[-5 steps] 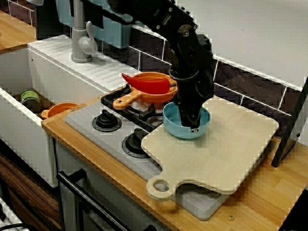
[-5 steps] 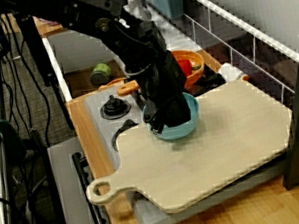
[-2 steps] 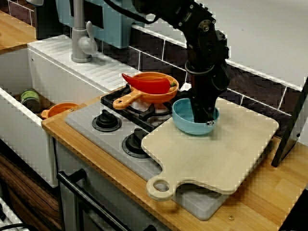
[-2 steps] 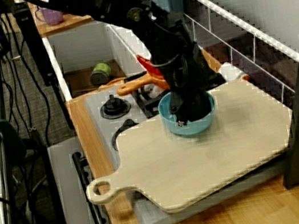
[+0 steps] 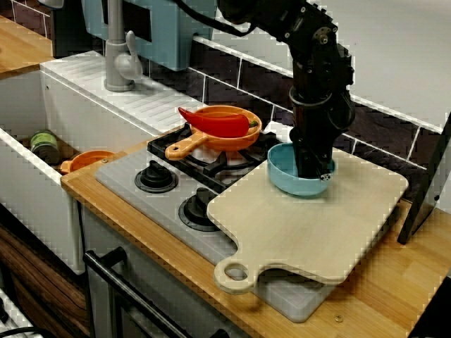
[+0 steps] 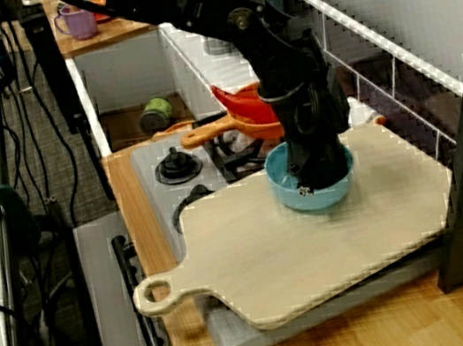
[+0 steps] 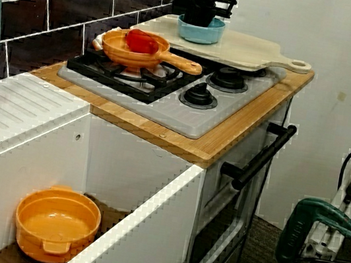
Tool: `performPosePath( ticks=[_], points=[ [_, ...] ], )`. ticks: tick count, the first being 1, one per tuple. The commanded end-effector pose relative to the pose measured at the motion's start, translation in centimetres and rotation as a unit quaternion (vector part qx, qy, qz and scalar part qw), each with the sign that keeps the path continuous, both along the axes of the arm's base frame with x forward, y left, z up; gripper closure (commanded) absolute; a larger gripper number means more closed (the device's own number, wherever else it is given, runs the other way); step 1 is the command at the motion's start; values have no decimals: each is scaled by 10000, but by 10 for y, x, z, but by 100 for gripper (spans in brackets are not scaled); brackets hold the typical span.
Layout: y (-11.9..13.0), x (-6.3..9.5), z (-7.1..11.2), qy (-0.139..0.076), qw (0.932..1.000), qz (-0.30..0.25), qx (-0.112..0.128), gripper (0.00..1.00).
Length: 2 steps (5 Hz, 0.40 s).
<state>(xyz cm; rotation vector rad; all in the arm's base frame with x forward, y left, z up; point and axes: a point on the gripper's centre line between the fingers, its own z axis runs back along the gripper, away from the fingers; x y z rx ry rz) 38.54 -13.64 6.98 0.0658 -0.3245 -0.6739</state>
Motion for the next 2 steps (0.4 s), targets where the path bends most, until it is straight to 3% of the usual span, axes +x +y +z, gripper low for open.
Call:
performPosePath(
  ticks=[1, 2],
  points=[
    [4, 25, 21, -227, 9996, 106, -124, 100],
    [6, 34, 22, -232, 9995, 172, -146, 100]
  ],
)
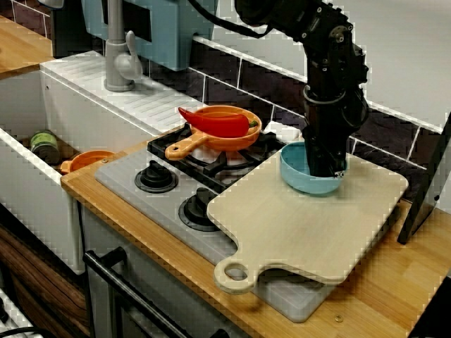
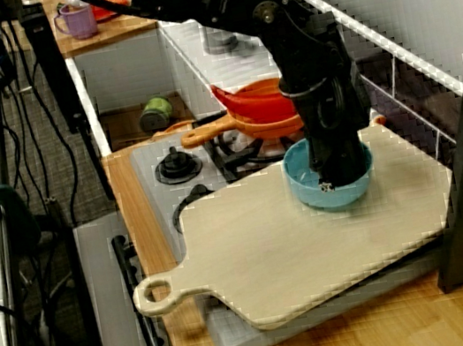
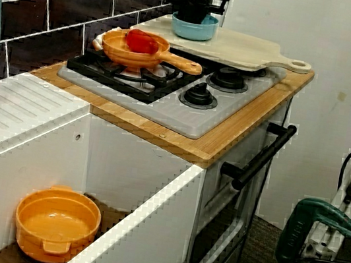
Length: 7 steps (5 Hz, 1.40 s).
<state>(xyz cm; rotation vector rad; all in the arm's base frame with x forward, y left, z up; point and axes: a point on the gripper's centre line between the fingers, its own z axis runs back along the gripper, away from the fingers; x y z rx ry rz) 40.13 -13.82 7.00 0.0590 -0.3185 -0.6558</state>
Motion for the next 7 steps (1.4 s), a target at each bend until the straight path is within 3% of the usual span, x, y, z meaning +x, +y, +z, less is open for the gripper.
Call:
performPosePath(
  ticks=[1, 4, 7],
  points=[
    [9, 22, 22, -281, 9995, 136, -112, 100],
    [11, 21, 31, -264, 9993, 161, -198, 100],
    [20, -9, 51, -274, 9988, 103, -392, 100]
  ],
)
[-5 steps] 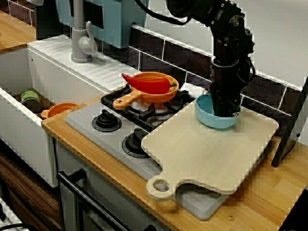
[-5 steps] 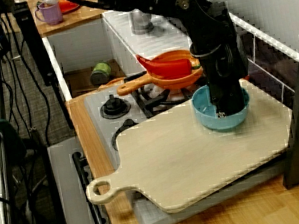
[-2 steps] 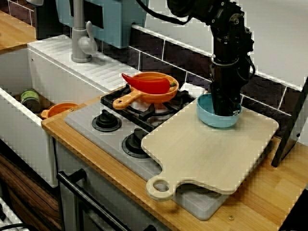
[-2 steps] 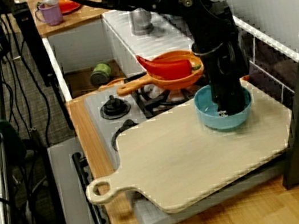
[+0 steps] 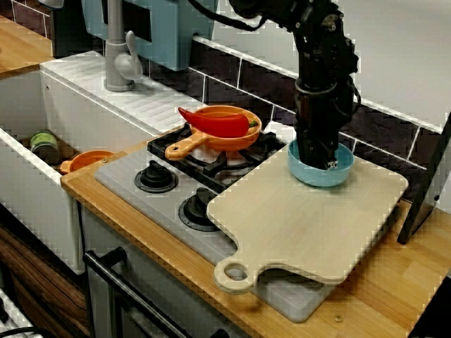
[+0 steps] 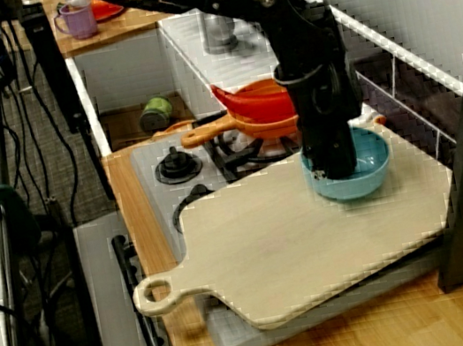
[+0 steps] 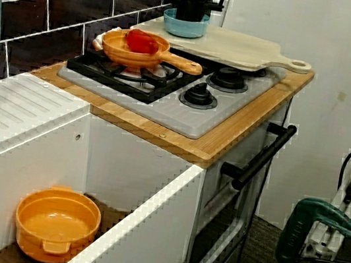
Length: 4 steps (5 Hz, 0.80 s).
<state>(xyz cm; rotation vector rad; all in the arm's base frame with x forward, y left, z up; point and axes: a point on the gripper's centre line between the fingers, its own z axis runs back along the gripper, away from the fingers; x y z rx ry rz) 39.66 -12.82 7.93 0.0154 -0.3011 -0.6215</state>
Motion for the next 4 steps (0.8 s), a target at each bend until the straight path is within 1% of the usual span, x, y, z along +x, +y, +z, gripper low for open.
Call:
performPosePath(
  ticks=[1, 3, 4],
  points=[
    [13, -18, 45, -400, 9988, -85, -255, 100],
    [20, -42, 53, -433, 9982, -166, -379, 100],
    [21, -45, 54, -425, 9981, -174, -411, 100]
  ],
)
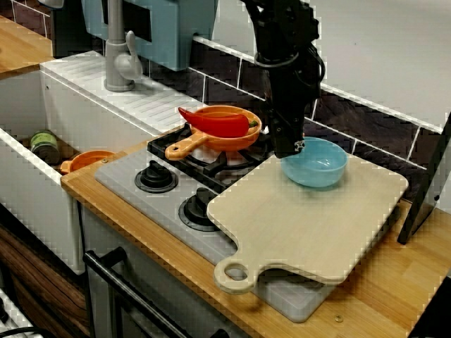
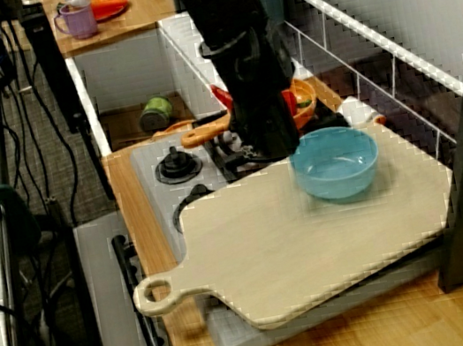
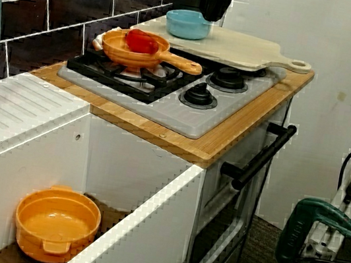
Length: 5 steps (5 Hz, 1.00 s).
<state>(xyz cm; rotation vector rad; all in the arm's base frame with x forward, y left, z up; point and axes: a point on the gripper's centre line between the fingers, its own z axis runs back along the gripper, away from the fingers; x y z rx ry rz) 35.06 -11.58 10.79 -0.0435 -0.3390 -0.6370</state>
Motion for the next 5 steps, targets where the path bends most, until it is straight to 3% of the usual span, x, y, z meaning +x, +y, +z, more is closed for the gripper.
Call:
performPosePath(
  ticks=[1, 3, 5],
  points=[
    [10, 12, 27, -320, 9994, 19, -111, 100],
    [5, 39, 24, -340, 9993, 136, -29, 100],
    [-1, 53, 11, -371, 9988, 303, 77, 100]
  ],
)
